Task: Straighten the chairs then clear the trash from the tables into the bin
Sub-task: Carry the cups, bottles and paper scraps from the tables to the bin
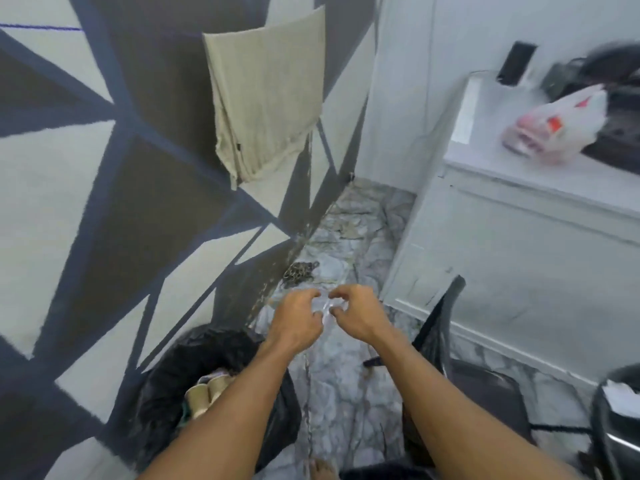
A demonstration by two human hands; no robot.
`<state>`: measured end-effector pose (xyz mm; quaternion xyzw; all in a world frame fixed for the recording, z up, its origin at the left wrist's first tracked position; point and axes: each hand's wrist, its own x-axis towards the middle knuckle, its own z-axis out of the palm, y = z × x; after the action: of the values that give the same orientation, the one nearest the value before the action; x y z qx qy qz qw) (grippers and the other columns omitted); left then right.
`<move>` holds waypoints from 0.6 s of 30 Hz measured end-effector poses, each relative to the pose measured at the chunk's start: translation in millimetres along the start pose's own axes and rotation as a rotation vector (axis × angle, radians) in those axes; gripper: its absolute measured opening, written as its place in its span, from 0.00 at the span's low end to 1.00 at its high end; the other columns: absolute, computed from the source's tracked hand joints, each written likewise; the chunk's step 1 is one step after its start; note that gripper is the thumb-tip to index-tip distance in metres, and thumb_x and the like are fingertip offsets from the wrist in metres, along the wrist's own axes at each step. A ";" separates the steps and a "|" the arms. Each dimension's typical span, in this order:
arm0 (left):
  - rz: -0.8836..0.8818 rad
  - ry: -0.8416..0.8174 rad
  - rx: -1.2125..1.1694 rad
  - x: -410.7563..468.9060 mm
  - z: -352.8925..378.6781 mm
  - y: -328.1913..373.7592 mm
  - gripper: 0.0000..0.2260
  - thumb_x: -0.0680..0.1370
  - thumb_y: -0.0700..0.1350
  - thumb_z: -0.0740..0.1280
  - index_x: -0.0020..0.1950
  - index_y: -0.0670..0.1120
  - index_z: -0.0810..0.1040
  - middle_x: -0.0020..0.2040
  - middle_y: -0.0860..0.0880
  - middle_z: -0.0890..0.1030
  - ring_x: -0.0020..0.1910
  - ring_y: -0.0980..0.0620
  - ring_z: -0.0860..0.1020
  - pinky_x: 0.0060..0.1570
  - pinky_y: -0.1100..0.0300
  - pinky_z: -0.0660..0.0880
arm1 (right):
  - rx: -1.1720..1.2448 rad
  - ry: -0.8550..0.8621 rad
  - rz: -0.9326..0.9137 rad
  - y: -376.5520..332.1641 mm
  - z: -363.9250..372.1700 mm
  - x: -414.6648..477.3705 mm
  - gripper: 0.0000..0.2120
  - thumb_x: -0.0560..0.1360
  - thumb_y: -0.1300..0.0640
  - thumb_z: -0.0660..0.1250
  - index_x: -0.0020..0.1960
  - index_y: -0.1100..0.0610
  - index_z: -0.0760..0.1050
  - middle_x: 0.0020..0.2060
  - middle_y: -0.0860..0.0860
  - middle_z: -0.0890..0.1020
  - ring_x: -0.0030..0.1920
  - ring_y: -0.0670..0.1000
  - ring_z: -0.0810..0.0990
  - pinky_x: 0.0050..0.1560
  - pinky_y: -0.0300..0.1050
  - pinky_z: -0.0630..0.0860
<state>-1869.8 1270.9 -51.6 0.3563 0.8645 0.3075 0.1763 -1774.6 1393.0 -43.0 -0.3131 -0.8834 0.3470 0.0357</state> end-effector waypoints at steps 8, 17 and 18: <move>0.445 -0.237 -0.015 -54.5 88.4 168.8 0.12 0.71 0.44 0.66 0.53 0.49 0.82 0.49 0.47 0.84 0.51 0.45 0.81 0.49 0.51 0.79 | 0.133 0.430 0.282 97.4 -121.6 -156.0 0.12 0.71 0.60 0.70 0.53 0.55 0.83 0.50 0.52 0.85 0.50 0.48 0.82 0.52 0.39 0.75; 0.755 -0.520 0.073 -170.7 242.2 332.6 0.20 0.74 0.40 0.66 0.65 0.46 0.79 0.64 0.44 0.80 0.64 0.43 0.76 0.61 0.55 0.72 | 0.181 0.694 0.587 256.8 -183.1 -374.4 0.12 0.70 0.59 0.70 0.52 0.55 0.83 0.47 0.49 0.85 0.48 0.48 0.83 0.54 0.45 0.79; 0.776 -0.536 0.072 -186.8 257.8 349.7 0.20 0.73 0.40 0.66 0.65 0.48 0.79 0.63 0.45 0.80 0.64 0.44 0.76 0.60 0.55 0.72 | 0.173 0.701 0.614 271.2 -190.4 -395.6 0.13 0.70 0.60 0.70 0.54 0.56 0.83 0.49 0.49 0.85 0.49 0.48 0.82 0.55 0.42 0.78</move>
<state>-1429.4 1434.9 1.3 0.7257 0.6017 0.2176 0.2530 -1260.9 1429.6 -10.2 -0.6539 -0.6524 0.2873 0.2536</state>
